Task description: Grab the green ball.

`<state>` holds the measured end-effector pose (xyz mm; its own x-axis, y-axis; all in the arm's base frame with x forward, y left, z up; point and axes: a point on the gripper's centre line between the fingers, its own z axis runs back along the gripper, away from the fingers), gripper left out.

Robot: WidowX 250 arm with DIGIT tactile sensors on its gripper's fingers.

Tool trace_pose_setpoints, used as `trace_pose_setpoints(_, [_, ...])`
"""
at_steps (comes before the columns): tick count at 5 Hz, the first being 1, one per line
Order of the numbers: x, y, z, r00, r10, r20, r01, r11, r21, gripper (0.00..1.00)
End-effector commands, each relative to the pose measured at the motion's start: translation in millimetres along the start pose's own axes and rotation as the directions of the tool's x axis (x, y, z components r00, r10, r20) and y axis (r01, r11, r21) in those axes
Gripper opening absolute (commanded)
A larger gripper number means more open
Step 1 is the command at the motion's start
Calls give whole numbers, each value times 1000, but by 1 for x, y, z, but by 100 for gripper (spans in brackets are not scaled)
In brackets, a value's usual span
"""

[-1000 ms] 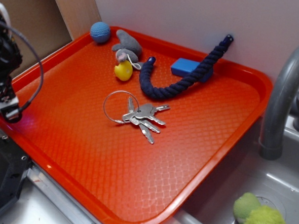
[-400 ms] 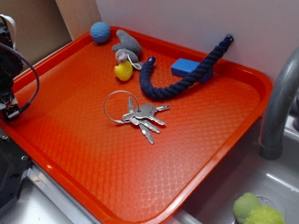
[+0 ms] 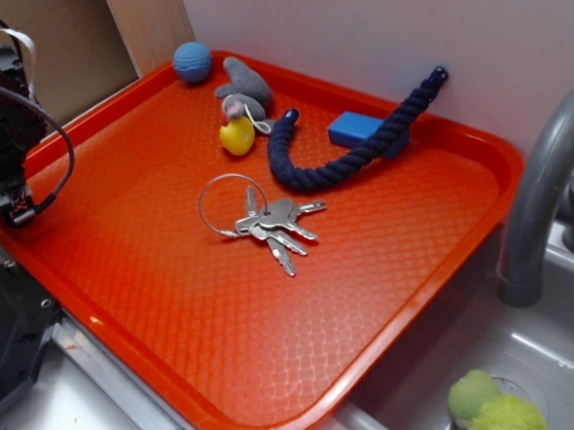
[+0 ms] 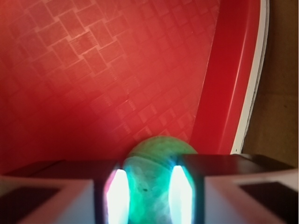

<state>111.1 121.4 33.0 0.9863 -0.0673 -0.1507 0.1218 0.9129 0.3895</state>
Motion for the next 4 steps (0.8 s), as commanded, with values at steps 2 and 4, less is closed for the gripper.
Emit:
trace_pose_setpoints(2, [37, 7, 160, 964, 113, 242, -86, 989, -119, 0])
trace_pose_setpoints(4, [28, 14, 131, 970, 110, 216, -70, 980, -185, 100])
